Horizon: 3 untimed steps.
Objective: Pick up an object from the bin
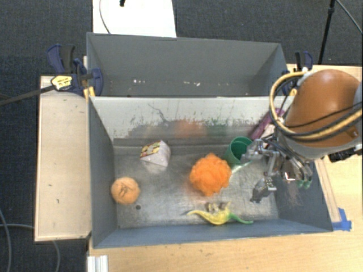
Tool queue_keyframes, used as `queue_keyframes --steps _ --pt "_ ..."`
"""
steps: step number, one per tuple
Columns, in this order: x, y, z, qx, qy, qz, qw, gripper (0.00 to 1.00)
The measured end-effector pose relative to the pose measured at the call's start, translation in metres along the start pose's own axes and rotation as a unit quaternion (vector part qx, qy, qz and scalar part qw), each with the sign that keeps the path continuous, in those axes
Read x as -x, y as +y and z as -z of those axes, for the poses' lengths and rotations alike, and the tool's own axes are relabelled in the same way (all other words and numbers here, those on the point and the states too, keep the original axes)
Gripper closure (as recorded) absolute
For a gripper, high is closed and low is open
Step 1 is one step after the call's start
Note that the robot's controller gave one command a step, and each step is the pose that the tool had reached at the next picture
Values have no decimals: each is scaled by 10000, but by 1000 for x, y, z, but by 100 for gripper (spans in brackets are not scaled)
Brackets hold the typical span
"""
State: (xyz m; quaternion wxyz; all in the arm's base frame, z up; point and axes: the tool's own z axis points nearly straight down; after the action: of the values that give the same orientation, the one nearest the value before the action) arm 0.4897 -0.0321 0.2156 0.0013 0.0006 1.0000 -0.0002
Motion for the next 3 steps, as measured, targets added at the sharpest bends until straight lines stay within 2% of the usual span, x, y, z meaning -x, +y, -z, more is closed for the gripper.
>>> queue_keyframes --steps 1,2,3 --pt "0 0 0 0 0 1 10000 0" --pt "5 9 -14 1 -24 -332 9994 0" --pt "12 39 -63 6 -18 -421 9991 0"
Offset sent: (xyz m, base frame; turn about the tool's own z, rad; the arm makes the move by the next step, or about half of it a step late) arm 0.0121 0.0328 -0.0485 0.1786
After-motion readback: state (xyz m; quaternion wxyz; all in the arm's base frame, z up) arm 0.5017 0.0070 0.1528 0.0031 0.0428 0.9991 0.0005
